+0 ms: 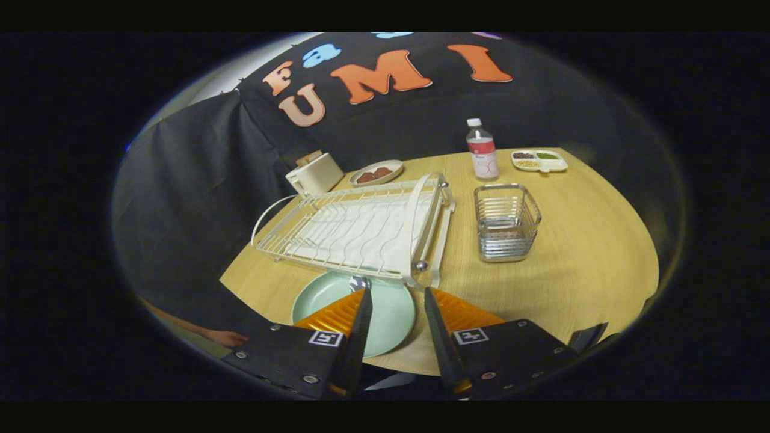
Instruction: Take the plate from the dish rack, then take the spoon from the basket and place it into the plate.
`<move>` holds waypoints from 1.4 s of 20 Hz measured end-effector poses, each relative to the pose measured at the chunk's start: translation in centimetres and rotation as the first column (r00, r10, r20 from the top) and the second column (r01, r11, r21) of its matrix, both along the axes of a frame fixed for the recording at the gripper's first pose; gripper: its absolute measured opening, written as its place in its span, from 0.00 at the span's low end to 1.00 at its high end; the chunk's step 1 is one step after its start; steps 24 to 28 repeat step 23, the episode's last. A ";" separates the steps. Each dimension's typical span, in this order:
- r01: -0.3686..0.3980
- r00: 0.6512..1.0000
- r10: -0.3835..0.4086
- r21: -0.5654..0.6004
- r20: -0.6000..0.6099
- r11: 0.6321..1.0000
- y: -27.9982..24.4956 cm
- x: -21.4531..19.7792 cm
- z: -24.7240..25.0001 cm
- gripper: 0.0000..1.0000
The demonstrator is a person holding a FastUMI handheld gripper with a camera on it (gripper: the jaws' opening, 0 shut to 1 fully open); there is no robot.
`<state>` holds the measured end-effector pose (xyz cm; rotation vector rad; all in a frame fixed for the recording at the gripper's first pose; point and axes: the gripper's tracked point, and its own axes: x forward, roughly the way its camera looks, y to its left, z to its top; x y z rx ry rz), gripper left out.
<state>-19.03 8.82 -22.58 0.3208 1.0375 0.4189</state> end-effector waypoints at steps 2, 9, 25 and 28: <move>0.040 0.996 -0.039 -0.005 0.079 0.999 -0.8 2.7 2.5 0.62; 0.154 0.930 -0.126 -0.053 0.345 0.987 -3.5 10.5 10.8 0.81; 0.312 0.764 -0.227 -0.039 0.604 0.949 -5.2 16.1 19.4 0.95; 0.312 0.764 -0.227 -0.039 0.604 0.949 -5.2 16.1 19.4 0.95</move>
